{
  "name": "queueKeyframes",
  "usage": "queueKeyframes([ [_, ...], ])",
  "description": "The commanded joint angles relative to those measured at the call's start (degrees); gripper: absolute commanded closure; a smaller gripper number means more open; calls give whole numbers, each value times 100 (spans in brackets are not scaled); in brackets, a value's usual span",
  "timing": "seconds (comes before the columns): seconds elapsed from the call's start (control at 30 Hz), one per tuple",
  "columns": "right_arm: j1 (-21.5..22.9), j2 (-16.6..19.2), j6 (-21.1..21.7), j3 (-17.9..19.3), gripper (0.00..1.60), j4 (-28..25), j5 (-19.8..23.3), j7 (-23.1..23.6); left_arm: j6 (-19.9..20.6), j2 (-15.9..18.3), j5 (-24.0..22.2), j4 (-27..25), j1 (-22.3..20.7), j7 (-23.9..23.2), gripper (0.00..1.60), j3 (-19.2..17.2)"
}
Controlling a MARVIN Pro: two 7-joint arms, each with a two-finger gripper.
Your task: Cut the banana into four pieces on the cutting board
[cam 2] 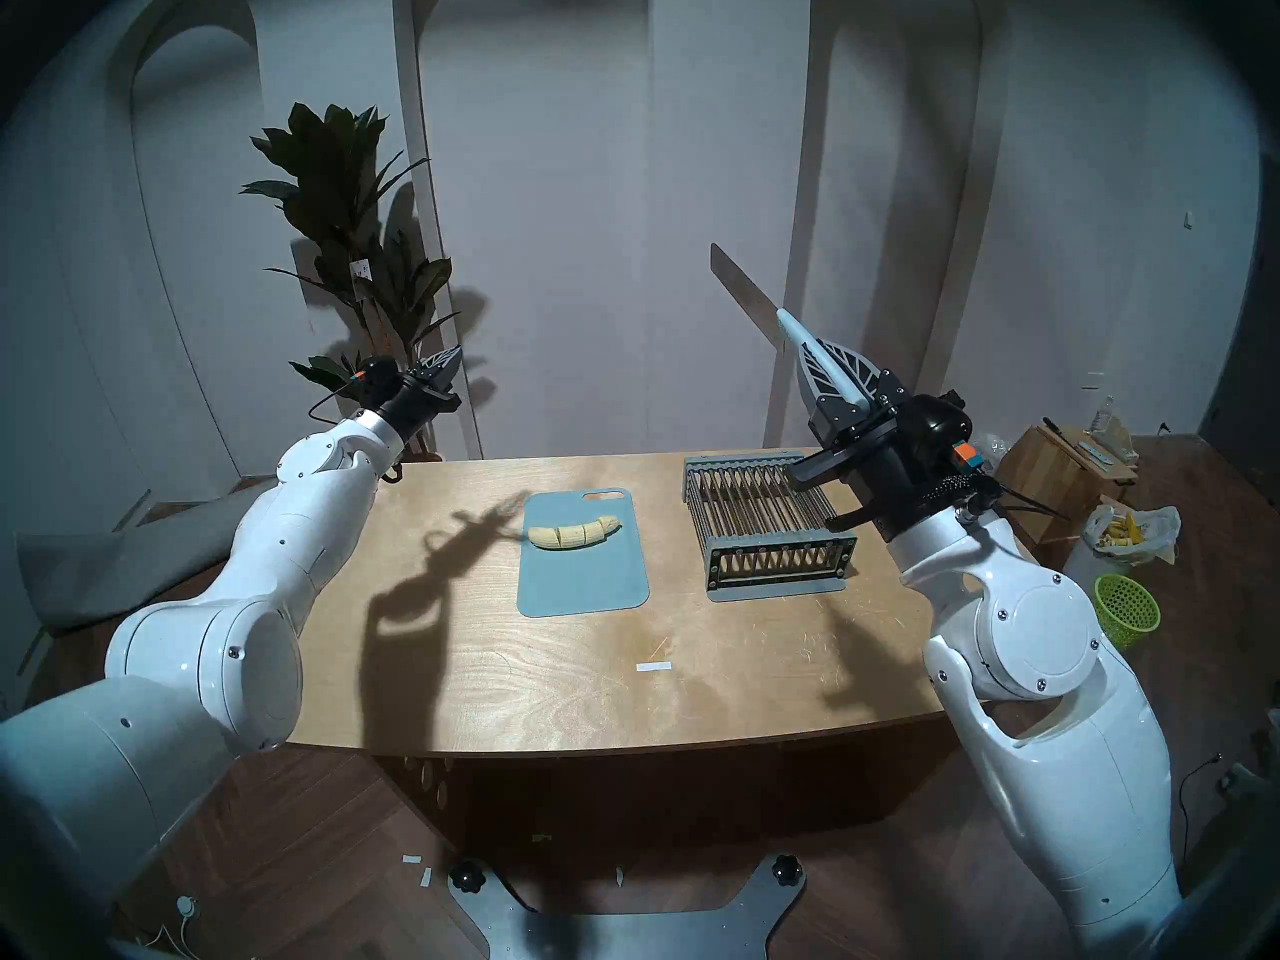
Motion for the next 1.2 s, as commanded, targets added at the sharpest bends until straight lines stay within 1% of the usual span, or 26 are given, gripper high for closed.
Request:
queueKeyframes([
  [0.0, -395, -46, 10, 190, 160, -305, -22, -106, 126, -6, 33, -257, 10, 244, 160, -21],
  [0.17, -621, -76, 10, 300, 160, -431, -63, -184, 276, -88, 57, -368, 125, 366, 160, 22],
  [0.2, -657, -83, 11, 318, 160, -446, -70, -196, 304, -93, 66, -386, 139, 391, 134, 30],
  [0.23, -708, -93, 13, 344, 160, -469, -78, -213, 318, -106, 63, -421, 159, 409, 92, 27],
  [0.27, -755, -102, 14, 366, 160, -492, -87, -228, 345, -112, 74, -453, 175, 427, 0, 36],
  [0.5, -1105, -176, 28, 529, 160, -671, -130, -323, 553, -146, 189, -720, 308, 604, 0, 117],
  [0.83, -1564, -356, 123, 694, 160, -783, -66, -483, 701, 50, 471, -1103, 416, 1145, 0, 124],
  [0.97, -1714, -463, 200, 802, 160, -787, 59, -586, 794, 42, 555, -1261, 482, 1344, 0, 126],
  [1.17, -1796, -569, 383, 1039, 160, -875, 265, -721, 947, -31, 696, -1523, 604, 1602, 0, 169],
])
